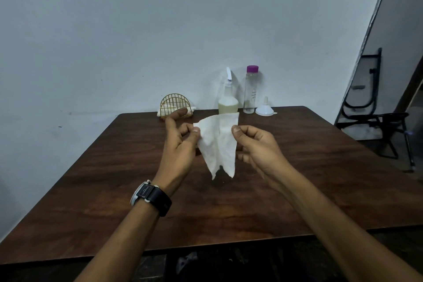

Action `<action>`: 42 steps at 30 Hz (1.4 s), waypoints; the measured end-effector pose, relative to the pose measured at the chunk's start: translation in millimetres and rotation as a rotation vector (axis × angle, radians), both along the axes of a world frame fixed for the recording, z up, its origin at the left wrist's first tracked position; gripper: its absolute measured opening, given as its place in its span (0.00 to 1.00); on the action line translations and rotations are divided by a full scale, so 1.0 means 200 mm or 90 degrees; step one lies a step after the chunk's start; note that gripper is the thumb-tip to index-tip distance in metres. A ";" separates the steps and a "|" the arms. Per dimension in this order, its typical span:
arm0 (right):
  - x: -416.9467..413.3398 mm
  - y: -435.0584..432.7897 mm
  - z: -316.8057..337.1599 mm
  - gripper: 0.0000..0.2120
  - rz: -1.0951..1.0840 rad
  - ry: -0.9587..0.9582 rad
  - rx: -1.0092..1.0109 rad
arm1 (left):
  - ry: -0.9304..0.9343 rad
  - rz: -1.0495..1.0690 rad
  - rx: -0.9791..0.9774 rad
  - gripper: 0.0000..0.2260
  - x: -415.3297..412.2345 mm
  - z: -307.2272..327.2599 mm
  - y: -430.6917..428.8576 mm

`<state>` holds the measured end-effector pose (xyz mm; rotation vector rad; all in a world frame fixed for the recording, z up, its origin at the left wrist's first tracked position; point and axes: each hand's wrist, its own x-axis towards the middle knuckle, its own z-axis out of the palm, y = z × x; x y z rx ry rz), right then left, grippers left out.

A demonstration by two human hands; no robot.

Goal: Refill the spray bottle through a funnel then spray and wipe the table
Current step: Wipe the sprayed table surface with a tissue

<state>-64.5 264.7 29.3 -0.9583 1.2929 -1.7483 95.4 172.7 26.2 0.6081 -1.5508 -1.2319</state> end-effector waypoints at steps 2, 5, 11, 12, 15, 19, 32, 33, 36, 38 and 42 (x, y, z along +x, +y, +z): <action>0.00 -0.01 0.00 0.06 -0.026 -0.014 -0.003 | -0.026 0.048 -0.021 0.17 0.00 -0.01 -0.01; 0.01 -0.02 -0.03 0.04 -0.059 -0.006 0.003 | -0.063 0.121 -0.082 0.16 -0.01 -0.03 -0.01; 0.01 -0.02 -0.07 0.05 -0.037 -0.020 0.033 | -0.118 0.171 -0.129 0.12 -0.05 -0.05 0.03; 0.01 -0.02 -0.08 0.05 -0.047 -0.002 0.044 | -0.123 0.171 -0.127 0.11 -0.06 -0.05 0.03; -0.06 -0.04 -0.11 0.04 -0.128 0.080 0.098 | -0.169 0.183 -0.128 0.14 -0.09 -0.08 0.00; -0.16 -0.03 -0.20 0.18 -0.213 0.428 0.301 | -0.284 0.144 -0.074 0.20 -0.10 -0.17 -0.07; -0.03 -0.13 -0.39 0.36 0.110 0.856 0.461 | -0.426 0.269 -0.154 0.09 0.12 -0.30 -0.30; -0.02 -0.15 -0.40 0.37 0.101 0.878 0.466 | -0.429 0.278 -0.148 0.09 0.14 -0.31 -0.32; 0.05 -0.22 -0.42 0.38 0.099 0.896 0.454 | -0.429 0.291 -0.137 0.08 0.18 -0.34 -0.40; 0.13 -0.29 -0.42 0.37 0.123 0.907 0.428 | -0.426 0.299 -0.131 0.09 0.18 -0.34 -0.43; 0.27 -0.48 -0.43 0.34 0.162 0.919 0.376 | -0.411 0.301 -0.162 0.09 0.17 -0.36 -0.46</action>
